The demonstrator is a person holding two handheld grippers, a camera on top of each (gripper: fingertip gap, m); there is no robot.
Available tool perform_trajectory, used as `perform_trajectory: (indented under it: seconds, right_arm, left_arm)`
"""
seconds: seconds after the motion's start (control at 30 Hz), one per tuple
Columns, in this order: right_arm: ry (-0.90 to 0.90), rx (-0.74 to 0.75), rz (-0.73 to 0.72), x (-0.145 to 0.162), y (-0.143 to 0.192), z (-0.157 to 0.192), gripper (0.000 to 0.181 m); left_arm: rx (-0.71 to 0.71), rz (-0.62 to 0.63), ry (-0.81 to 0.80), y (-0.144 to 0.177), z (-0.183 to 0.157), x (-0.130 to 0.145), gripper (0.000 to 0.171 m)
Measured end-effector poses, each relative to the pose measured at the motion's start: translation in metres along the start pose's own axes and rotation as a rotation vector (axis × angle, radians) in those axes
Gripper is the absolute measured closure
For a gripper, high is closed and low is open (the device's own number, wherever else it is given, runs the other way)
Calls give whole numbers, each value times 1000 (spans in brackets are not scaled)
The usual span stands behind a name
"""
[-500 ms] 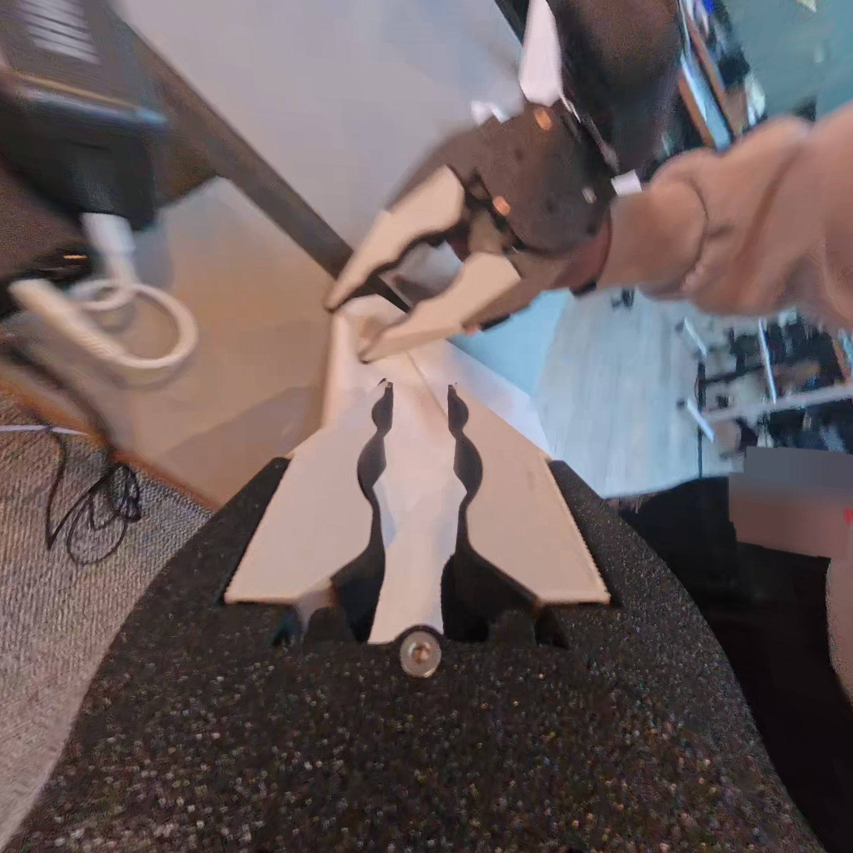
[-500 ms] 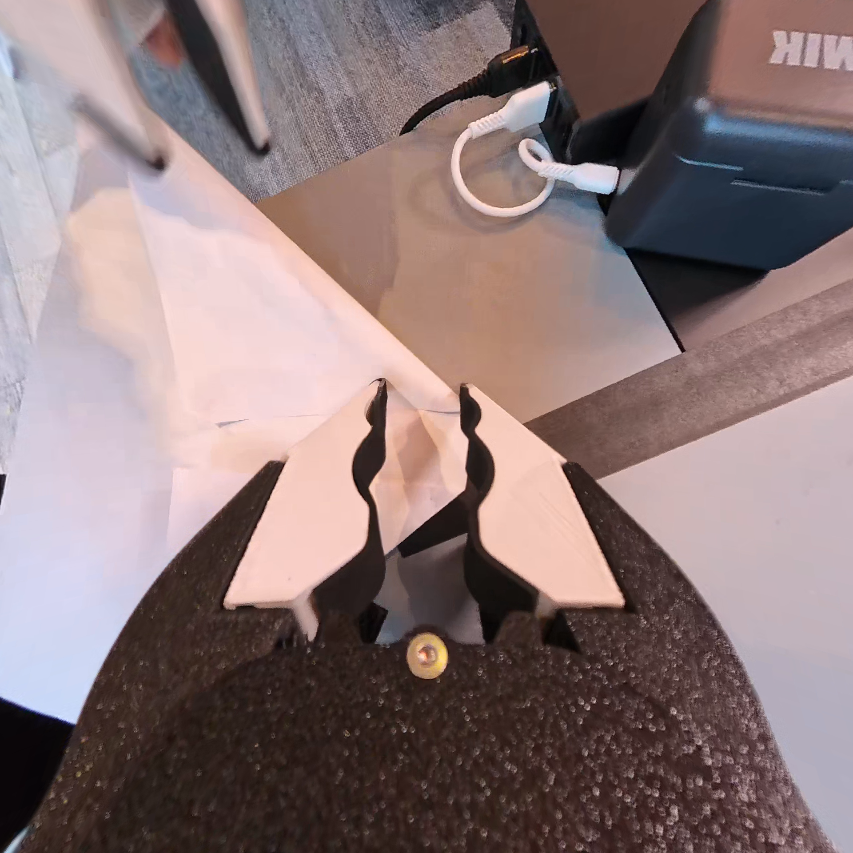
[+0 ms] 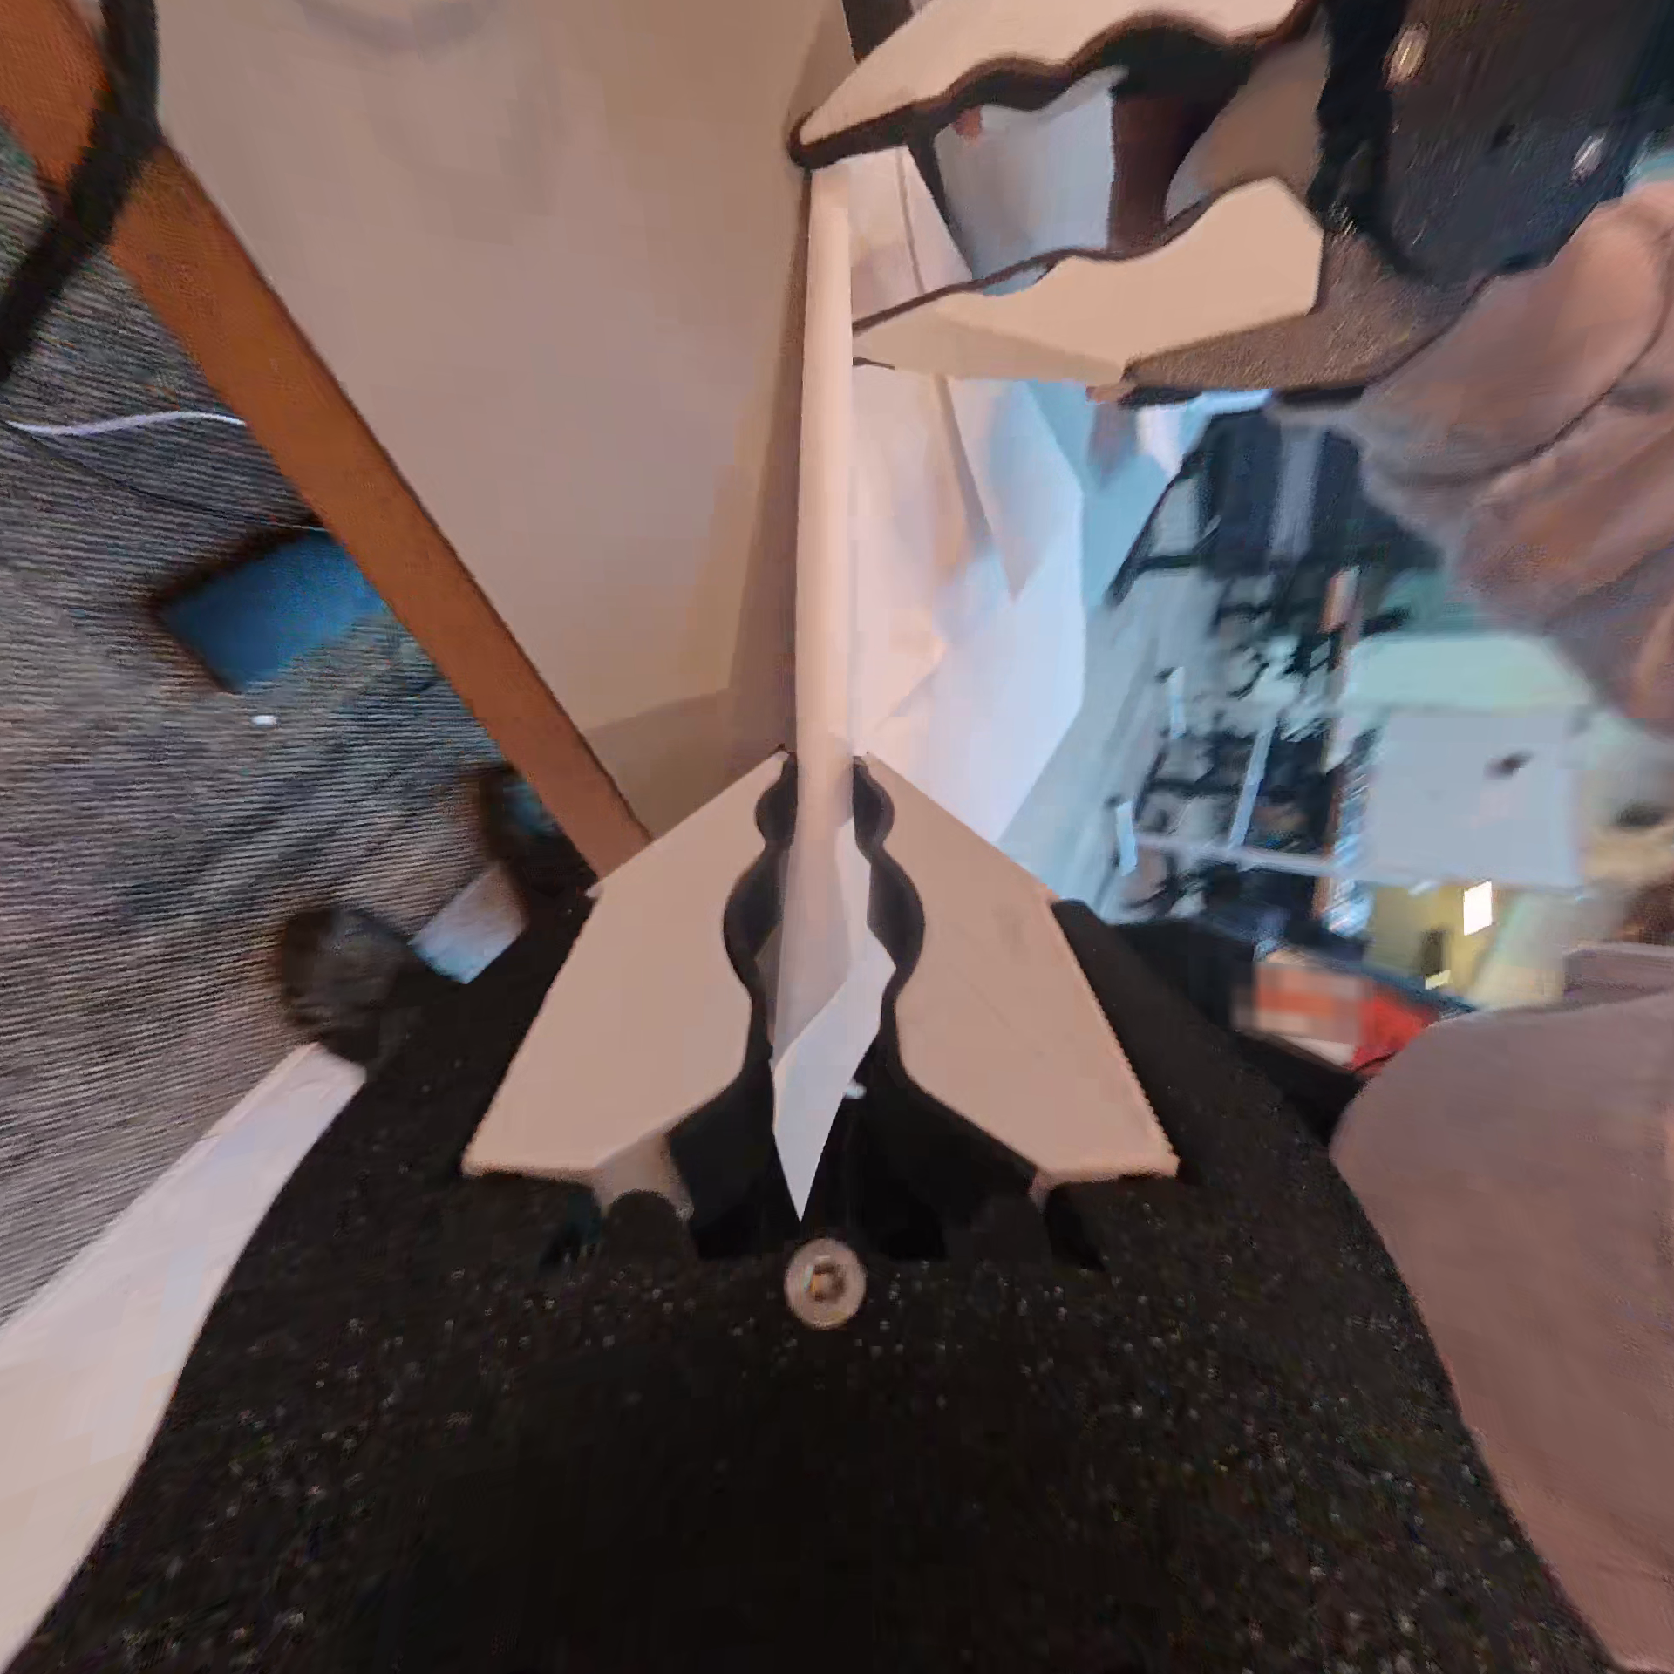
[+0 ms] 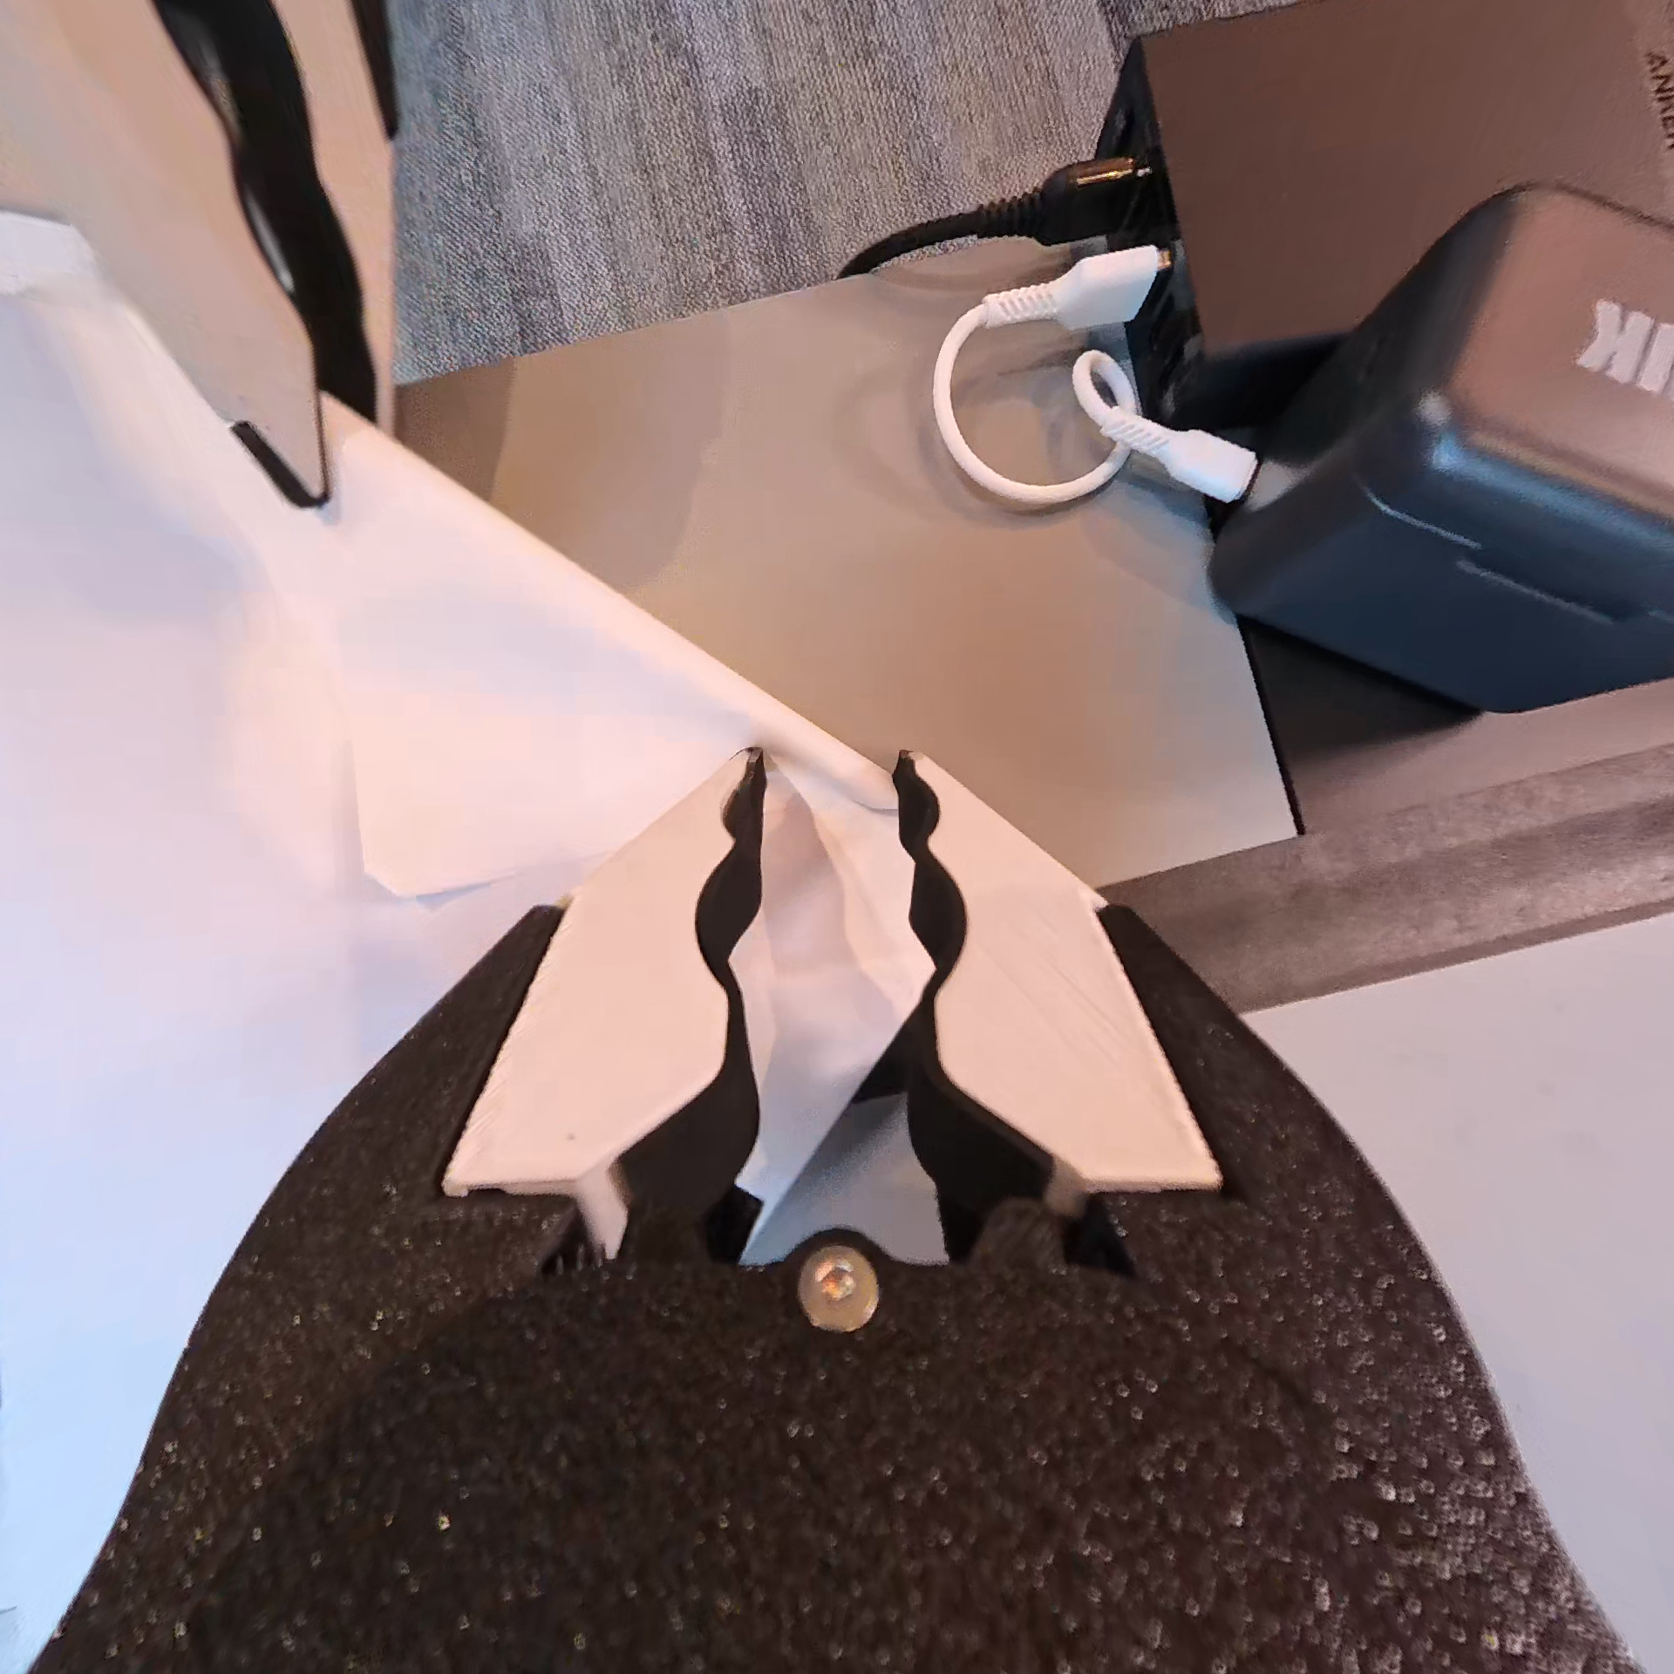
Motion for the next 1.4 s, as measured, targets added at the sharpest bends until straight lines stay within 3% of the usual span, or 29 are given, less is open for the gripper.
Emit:
perform_trajectory:
  seconds: [0.2,0.43,0.83,0.97,1.13,1.3,1.4]
  right_arm:
    - [-1,46,12,-4,-1,9,153]
    - [-13,81,-17,-1,6,20,153]
    - [-10,13,-2,2,0,18,152]
    - [-3,-14,20,0,0,16,151]
    - [32,-27,40,-2,-1,15,151]
    - [41,-28,43,-2,-1,15,152]
    - [48,-26,36,-1,-1,16,152]
  left_arm:
    - [120,-161,222,-9,5,23,165]
    - [106,-202,247,-12,9,32,170]
    - [129,-219,254,-11,12,34,170]
    - [49,-275,196,12,15,28,163]
    - [-107,-264,-39,30,-3,0,163]
    - [-172,-94,-249,-20,-24,-31,164]
    - [-283,10,-341,-45,-22,-40,171]
Point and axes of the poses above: each gripper's, where its closed fingertips meet, y back along the fingers, x out of its underside, z = x × y across the jaws, the point moved 8 cm from there along y, back along the fingers, and after that the axes turned 1 degree about -x, right-handed, at the moved point
